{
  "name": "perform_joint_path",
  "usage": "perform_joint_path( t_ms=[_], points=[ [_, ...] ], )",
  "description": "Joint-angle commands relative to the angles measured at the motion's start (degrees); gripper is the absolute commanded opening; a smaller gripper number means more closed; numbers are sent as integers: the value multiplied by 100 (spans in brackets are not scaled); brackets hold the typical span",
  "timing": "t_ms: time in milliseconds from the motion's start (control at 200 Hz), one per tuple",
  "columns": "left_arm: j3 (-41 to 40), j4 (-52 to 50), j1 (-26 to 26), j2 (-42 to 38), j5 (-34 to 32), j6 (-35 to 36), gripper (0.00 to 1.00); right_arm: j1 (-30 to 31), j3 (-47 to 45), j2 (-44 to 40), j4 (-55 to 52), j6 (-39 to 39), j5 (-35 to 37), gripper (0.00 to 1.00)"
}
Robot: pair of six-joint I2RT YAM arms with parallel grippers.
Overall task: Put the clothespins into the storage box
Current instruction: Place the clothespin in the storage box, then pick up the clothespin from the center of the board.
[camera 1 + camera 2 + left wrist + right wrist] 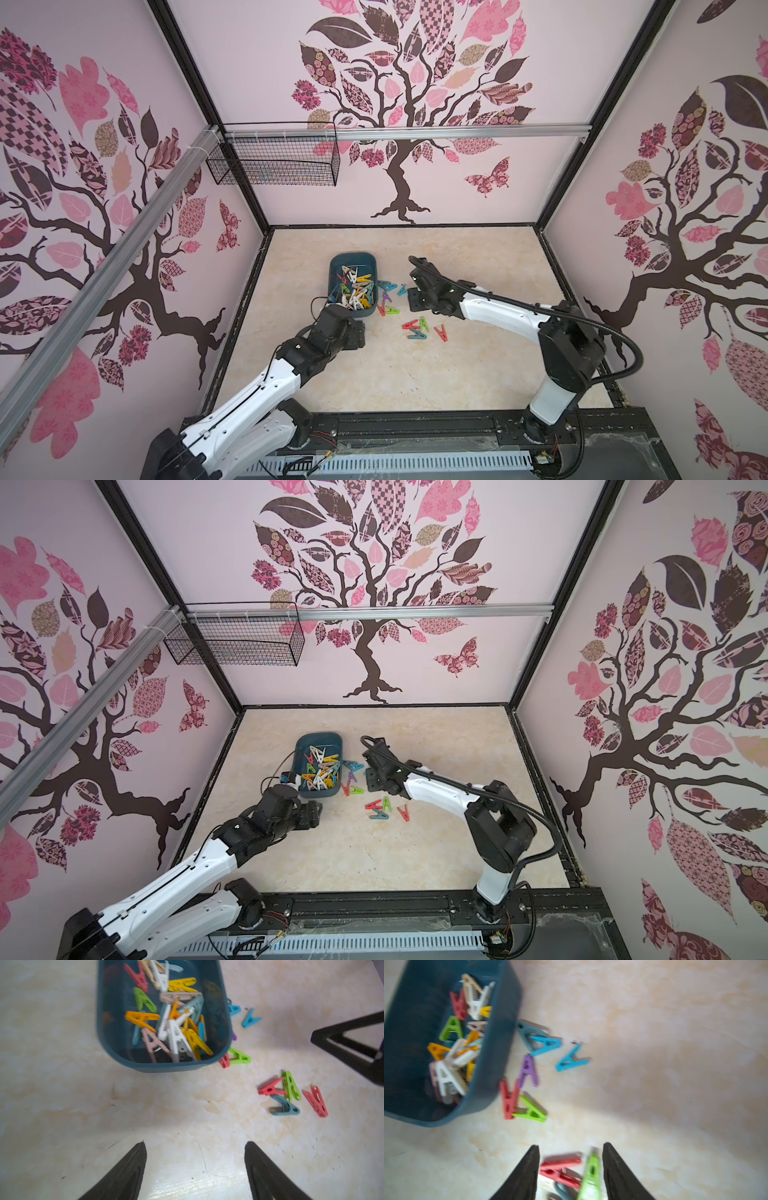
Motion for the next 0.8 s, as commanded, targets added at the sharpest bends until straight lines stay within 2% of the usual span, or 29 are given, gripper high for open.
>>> perform_joint_path(
  t_ms=[0, 70, 170, 300, 410, 705, 795],
  points=[
    [242, 738, -886, 310, -702, 794, 80, -301, -648, -678, -301, 156, 277, 57],
    [254, 1065, -1282, 601, -682, 1055, 81, -424, -1009, -831, -363, 165, 305, 57],
    [289, 1371, -1497, 1056, -313, 1071, 81, -479, -1230, -822, -307, 163, 170, 55],
    [136, 1831, -1544, 1590, 154, 1125, 80, -476, -1188, -572, -207, 191, -8, 44],
    [296, 1647, -1569, 1924, 120, 1332, 79, -474, -1158, -377, -10, 234, -175, 37],
    [259, 1556, -1569, 1822, 2, 1309, 80, -475, -939, 210, -215, 182, -560, 35],
    [275, 1502, -1578, 1781, 18, 1271, 79, -482, -999, 256, -128, 197, -582, 31]
  ],
)
